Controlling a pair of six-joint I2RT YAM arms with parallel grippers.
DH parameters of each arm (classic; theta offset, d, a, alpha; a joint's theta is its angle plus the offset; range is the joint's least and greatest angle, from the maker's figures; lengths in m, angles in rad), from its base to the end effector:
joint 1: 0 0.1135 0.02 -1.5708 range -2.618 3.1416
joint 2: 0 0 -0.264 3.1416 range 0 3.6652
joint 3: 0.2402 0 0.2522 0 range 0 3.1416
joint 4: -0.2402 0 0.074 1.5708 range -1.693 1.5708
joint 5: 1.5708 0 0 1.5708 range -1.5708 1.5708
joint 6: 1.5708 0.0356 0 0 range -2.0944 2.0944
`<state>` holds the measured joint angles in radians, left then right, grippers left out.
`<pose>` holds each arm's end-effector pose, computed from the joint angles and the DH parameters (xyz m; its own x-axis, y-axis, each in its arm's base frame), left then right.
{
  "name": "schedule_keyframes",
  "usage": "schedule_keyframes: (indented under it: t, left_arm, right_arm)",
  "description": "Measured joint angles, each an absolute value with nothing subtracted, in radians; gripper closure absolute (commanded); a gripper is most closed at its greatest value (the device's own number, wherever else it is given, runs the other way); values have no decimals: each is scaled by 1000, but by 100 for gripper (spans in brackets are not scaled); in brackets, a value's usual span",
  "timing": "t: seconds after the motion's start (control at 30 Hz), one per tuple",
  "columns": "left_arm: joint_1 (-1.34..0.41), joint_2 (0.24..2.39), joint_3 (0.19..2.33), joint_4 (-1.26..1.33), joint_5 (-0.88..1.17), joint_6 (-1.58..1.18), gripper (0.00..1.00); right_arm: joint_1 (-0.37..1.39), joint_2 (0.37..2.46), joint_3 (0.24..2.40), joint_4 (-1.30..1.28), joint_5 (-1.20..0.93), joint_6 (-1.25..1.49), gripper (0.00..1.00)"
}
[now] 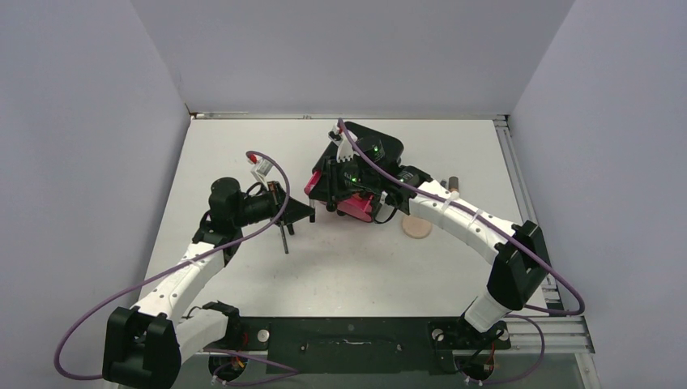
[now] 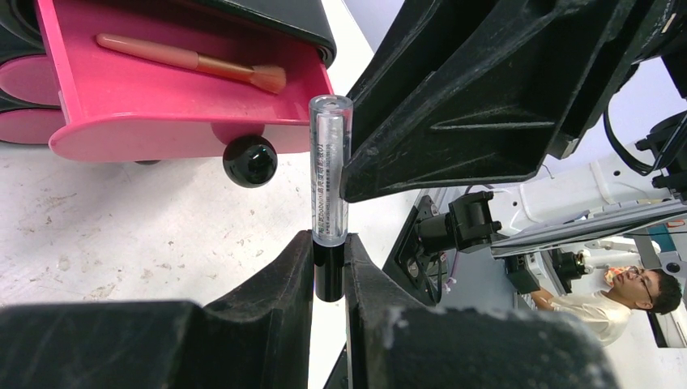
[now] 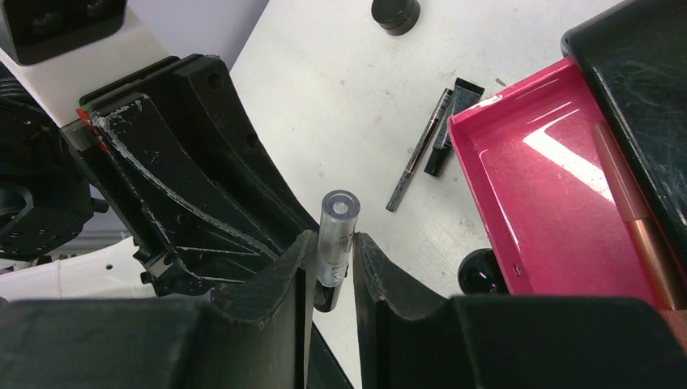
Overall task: Organize the makeup
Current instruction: Place the lipstick in the drawer.
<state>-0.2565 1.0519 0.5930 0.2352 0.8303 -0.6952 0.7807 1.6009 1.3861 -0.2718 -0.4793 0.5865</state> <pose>0.2166 -0.0840 0.2663 -0.7204 -0.2578 -0.6439 0.5286 0.3970 -0.7503 0.2537 0.2745 0.3344 -0.7826 -0.0840 -0.6169 -0.5774 0.4682 0.6688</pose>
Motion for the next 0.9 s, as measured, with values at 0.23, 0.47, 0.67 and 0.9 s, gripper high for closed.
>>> schedule_keyframes:
  t: [0.23, 0.47, 0.67, 0.9]
  left_arm:
    - [-253, 1052, 593, 237, 828, -695, 100]
    - [-251, 1052, 593, 236, 822, -696, 100]
    - [-248, 1053, 587, 237, 820, -696, 100]
    - [-248, 1055, 580, 244, 820, -701, 100]
  right_arm:
    - [781, 1601, 1391, -280, -480, 584, 81]
    - [781, 1616, 1402, -287, -482, 583, 73]
    - [781, 1617, 1402, -286, -484, 583, 77]
    - [781, 1617, 1402, -285, -483, 587, 70]
